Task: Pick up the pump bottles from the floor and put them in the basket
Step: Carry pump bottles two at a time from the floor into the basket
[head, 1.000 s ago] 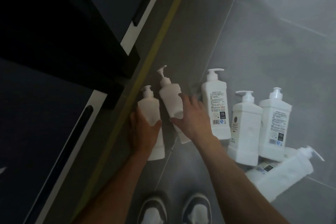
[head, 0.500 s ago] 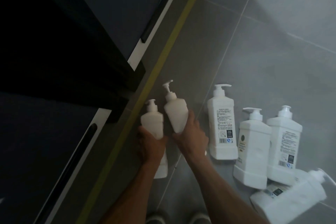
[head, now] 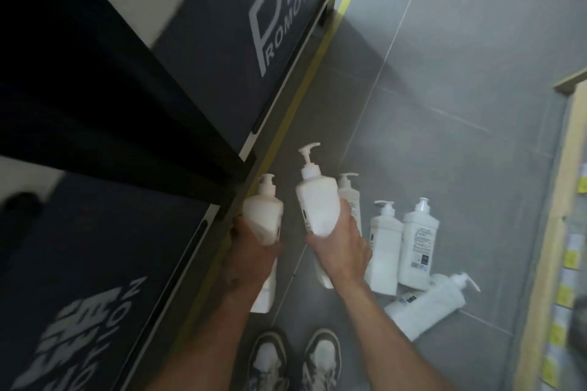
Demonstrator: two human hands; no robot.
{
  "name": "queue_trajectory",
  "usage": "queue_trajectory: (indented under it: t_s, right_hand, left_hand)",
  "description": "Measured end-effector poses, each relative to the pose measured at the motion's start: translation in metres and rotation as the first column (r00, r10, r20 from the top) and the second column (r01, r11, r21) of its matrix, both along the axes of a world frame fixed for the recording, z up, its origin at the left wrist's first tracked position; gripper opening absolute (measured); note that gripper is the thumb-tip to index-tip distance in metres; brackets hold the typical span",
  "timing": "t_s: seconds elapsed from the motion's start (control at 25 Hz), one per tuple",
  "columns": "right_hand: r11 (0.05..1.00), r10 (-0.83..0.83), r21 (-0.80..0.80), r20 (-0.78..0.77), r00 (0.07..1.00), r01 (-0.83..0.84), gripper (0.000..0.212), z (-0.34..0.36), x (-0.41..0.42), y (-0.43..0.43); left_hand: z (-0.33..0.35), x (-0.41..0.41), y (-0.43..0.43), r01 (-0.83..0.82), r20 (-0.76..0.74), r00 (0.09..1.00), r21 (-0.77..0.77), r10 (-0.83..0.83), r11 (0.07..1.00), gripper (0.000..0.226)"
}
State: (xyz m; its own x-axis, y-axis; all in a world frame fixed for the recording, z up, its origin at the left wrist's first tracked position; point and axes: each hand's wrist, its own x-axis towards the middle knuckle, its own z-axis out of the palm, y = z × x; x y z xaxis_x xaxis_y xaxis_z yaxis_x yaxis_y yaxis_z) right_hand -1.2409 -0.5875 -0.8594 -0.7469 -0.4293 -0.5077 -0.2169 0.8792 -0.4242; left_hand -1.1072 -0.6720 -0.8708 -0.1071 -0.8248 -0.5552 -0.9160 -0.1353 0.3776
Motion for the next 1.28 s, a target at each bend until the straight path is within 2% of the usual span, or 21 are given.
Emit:
queue_trajectory:
  t_s: [0.16, 0.28, 0.56, 0.76, 0.88, 1.04, 1.16, 1.28]
  right_hand:
    - [0.997, -0.014, -0.073, -0.054, 0.998, 0.01, 0.088, 0.176, -0.012, 0.02]
    - [0.998, -0.012, -0.066, -0.093, 0.996, 0.006, 0.082, 0.309, -0.014, 0.036]
    - [0.995, 0.09, -0.035, -0.183, 0.979, -0.098, 0.078, 0.531, 0.012, 0.072]
    - [0.987, 0.137, -0.045, -0.259, 0.956, -0.153, 0.075, 0.606, 0.053, 0.079]
    - [0.982, 0.158, -0.06, -0.272, 0.949, -0.181, 0.08, 0.625, 0.072, 0.072]
    - [0.951, 0.257, -0.094, -0.296, 0.92, -0.296, 0.075, 0.64, 0.096, 0.06]
    - [0.897, 0.364, -0.138, -0.308, 0.879, -0.42, 0.075, 0.65, 0.115, 0.044]
    - [0.792, 0.517, -0.168, -0.324, 0.792, -0.586, 0.073, 0.657, 0.136, 0.029]
  left_hand:
    - [0.186, -0.008, 0.007, 0.128, 0.077, 0.989, -0.042, -0.124, 0.991, 0.097]
    - [0.322, -0.002, 0.013, 0.123, 0.035, 0.992, -0.063, -0.121, 0.99, 0.086]
    - [0.543, 0.043, 0.036, 0.24, 0.014, 0.97, -0.199, -0.242, 0.95, 0.078]
    - [0.604, 0.092, 0.051, 0.179, -0.078, 0.977, -0.221, -0.2, 0.959, 0.08]
    - [0.619, 0.12, 0.054, 0.085, -0.125, 0.986, -0.221, -0.114, 0.972, 0.076]
    - [0.642, 0.152, 0.06, -0.04, -0.182, 0.983, -0.262, -0.009, 0.964, 0.081]
    - [0.658, 0.183, 0.062, -0.139, -0.169, 0.982, -0.316, 0.089, 0.939, 0.078]
    - [0.669, 0.219, 0.074, -0.283, -0.153, 0.958, -0.347, 0.244, 0.894, 0.08]
